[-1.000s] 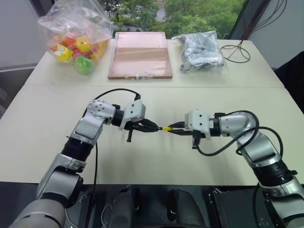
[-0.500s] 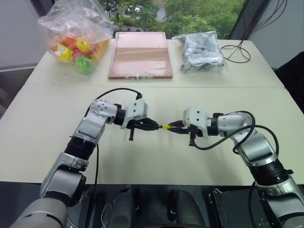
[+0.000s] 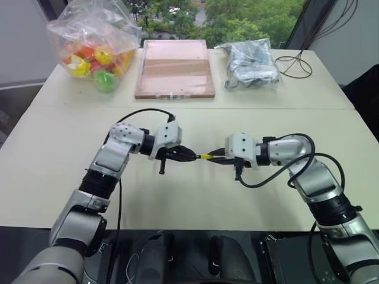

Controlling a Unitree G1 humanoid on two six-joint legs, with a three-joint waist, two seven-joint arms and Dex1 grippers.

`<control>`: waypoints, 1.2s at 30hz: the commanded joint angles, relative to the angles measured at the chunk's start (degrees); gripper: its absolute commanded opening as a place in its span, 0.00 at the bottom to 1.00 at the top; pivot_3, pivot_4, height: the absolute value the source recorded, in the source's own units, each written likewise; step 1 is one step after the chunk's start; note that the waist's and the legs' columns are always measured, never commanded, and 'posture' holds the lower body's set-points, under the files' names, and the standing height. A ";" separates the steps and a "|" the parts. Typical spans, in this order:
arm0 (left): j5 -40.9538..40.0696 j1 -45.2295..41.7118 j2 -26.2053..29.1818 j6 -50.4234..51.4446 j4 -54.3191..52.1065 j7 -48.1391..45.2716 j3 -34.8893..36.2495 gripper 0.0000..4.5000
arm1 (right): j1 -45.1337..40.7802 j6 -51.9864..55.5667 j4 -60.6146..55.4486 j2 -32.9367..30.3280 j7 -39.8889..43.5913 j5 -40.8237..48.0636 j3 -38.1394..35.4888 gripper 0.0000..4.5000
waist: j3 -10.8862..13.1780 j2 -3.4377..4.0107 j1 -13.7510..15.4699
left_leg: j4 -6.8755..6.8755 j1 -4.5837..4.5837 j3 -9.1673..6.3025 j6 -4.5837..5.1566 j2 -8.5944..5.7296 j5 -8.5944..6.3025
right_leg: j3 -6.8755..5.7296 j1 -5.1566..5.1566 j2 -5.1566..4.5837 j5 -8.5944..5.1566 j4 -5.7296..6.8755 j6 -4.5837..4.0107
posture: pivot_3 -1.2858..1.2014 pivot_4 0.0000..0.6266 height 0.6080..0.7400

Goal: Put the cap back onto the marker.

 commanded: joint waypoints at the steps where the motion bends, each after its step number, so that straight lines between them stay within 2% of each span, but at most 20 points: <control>1: -1.29 -1.52 -3.43 -1.51 -1.86 -0.35 -2.86 0.00 | -2.93 -2.41 -3.32 2.84 -0.64 1.78 0.49 0.01 | 0.00 0.00 -0.02 | 0.00 0.00 0.00 0.00 0.00 0.00 | 0.00 0.00 0.00 0.00 0.00 0.00 | 0.52 0.24 1.00; 13: 0.59 -2.80 -3.51 -5.26 1.97 1.52 -1.62 0.00 | -2.50 -1.43 -1.97 1.05 -0.30 -1.39 0.94 0.01 | 0.00 0.00 -0.05 | 0.00 0.00 0.00 0.00 0.00 0.00 | 0.00 0.00 0.00 0.00 0.00 0.00 | 0.52 0.24 1.00; 15: 0.37 -2.59 -3.31 -4.90 1.54 1.24 -1.60 0.00 | -2.49 -1.02 -2.07 0.96 -0.51 -1.91 1.02 0.22 | 0.00 0.00 -0.02 | 0.00 0.00 0.00 0.00 0.00 0.00 | 0.00 0.00 0.00 0.00 0.00 0.00 | 0.52 0.24 1.00; 17: 0.24 -2.47 -3.09 -4.38 1.21 1.30 -1.29 0.00 | -2.60 0.72 -2.41 0.39 -0.16 -2.35 1.33 0.39 | 0.00 0.00 0.07 | 0.00 0.00 0.00 0.00 0.00 0.00 | 0.00 0.00 0.00 0.00 0.00 0.00 | 0.52 0.24 1.00; 21: 0.22 -2.60 -0.87 -3.58 1.51 1.66 -0.20 0.00 | -2.59 1.90 -2.00 -1.57 -0.36 -1.57 -0.79 0.87 | 0.00 0.00 -0.10 | 0.01 -0.02 -0.01 0.00 0.00 0.00 | 0.00 -0.02 0.00 0.00 0.01 0.00 | 0.52 0.24 1.00; 26: -0.72 -1.25 3.68 -3.01 1.23 1.75 1.75 0.00 | -2.31 2.80 -1.80 -4.31 -1.73 1.57 -6.98 0.87 | 0.00 0.00 -0.02 | 0.00 -0.02 0.00 0.01 0.01 -0.01 | 0.00 -0.06 0.00 0.00 0.02 0.00 | 0.52 0.24 1.00; 29: -2.11 0.53 5.52 -1.10 0.43 4.58 5.13 0.00 | -1.87 5.89 -1.49 -3.95 -4.94 5.31 -13.22 0.87 | 0.00 0.00 -0.04 | 0.00 -0.02 0.00 0.05 0.01 -0.03 | 0.00 -0.05 0.00 0.00 0.02 0.00 | 0.52 0.24 1.00; 32: -4.31 3.60 5.46 3.14 -1.18 14.18 12.35 0.00 | -0.15 8.17 -0.13 -2.98 -9.99 8.80 -20.93 0.87 | 0.00 0.00 0.01 | -0.01 -0.03 -0.01 0.03 0.01 -0.02 | 0.00 -0.04 0.00 0.00 0.02 0.00 | 0.52 0.24 1.00; 36: -6.49 9.30 4.00 9.64 -7.40 27.09 20.48 0.00 | 3.55 7.32 1.16 -2.29 -15.89 7.64 -24.13 0.87 | 0.00 0.00 -0.13 | -0.02 -0.02 -0.02 0.05 0.01 -0.03 | 0.00 -0.02 0.00 0.00 0.01 0.00 | 0.52 0.24 1.00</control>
